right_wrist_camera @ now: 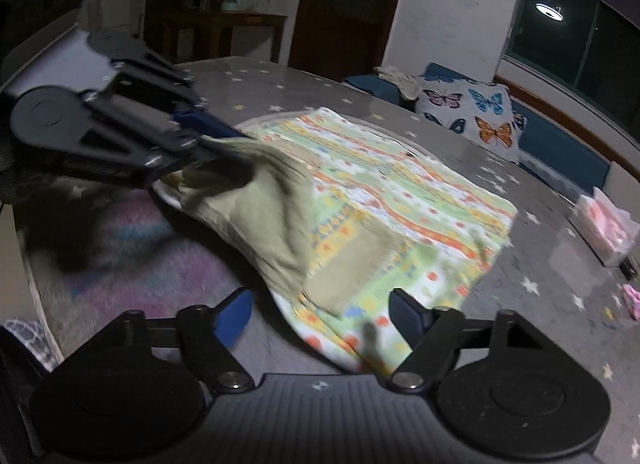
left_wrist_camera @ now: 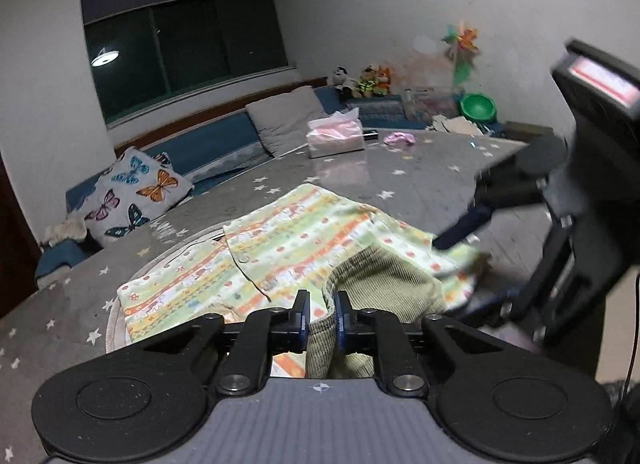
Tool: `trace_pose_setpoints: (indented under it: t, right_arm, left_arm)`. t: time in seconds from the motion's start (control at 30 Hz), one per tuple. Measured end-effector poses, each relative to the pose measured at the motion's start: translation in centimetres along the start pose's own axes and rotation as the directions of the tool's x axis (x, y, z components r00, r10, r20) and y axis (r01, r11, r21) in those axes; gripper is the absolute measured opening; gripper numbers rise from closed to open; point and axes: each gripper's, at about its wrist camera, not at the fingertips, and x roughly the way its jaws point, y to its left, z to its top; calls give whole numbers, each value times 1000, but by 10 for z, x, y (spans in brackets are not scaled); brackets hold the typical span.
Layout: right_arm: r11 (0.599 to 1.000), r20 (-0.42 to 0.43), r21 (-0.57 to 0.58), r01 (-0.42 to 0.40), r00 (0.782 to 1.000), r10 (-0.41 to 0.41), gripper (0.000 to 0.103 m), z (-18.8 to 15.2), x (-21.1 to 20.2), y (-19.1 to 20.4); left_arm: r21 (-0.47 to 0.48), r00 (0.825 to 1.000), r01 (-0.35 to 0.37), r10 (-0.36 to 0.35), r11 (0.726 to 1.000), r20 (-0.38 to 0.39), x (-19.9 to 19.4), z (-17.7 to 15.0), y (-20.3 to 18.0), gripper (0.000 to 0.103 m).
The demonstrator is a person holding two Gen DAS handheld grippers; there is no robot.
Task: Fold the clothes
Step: 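Grasp the khaki cuff end of the garment with the left gripper, then lift the held garment end with the left gripper and fold it over the body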
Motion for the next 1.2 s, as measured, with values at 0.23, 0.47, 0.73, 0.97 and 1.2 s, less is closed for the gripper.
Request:
trace_pose_setpoints:
  t: [0.23,0.47,0.73,0.97,1.2]
  right_arm:
    - [994,-10,65,-84,996,85,25,10,23,-4]
    - [979,36,169,-109,994,105,15,23,17,-21]
    - [972,73,209,-109,993,95,13,36,13,-30]
    - [975,98,202,-92,992,73,9,34,6,-25]
    - [981,137,170,-96,988,73,8,29,-24,-15]
  left_arm:
    - [-54,1000,-10,9,999,-20,2,-1,14,19]
    - [-32,996,-76,74,997,-39,-34,-27,19,71]
    - [123,979,-178,188,976,-77,-44,-58,8,77]
    - [126,975,-191,203,973,-90,-32,-62,17,13]
    - [64,985,-163,165,985,-42,-73,-47,12,8]
